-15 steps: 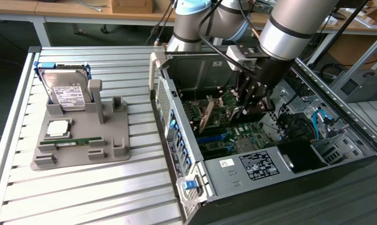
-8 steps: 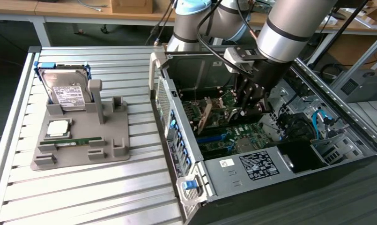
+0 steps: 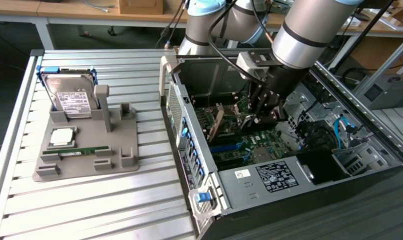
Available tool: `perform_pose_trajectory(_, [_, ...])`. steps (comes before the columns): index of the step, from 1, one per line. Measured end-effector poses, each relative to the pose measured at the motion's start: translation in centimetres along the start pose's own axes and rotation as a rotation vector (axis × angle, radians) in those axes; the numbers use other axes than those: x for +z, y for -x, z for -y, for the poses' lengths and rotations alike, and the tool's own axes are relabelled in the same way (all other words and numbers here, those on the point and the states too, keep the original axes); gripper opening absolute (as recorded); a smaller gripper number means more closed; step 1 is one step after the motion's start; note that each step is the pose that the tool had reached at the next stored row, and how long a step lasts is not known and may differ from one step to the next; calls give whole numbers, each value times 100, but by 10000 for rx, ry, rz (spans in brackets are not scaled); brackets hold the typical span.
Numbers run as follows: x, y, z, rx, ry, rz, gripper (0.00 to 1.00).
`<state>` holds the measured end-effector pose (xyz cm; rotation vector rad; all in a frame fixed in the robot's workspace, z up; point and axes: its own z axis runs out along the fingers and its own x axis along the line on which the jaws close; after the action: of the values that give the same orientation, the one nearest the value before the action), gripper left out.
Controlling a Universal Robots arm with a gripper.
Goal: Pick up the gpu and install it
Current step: 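Insert the gpu into the slot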
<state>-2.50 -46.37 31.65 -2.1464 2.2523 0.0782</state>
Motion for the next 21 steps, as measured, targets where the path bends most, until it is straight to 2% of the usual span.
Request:
perform_pose_trajectory(2, [6, -2, -8, -1, 2, 45, 27])
perform_pose_trajectory(4, [12, -4, -17, -1, 3, 62, 27])
perform_pose_trajectory(21, [83, -15, -68, -1, 3, 63, 27])
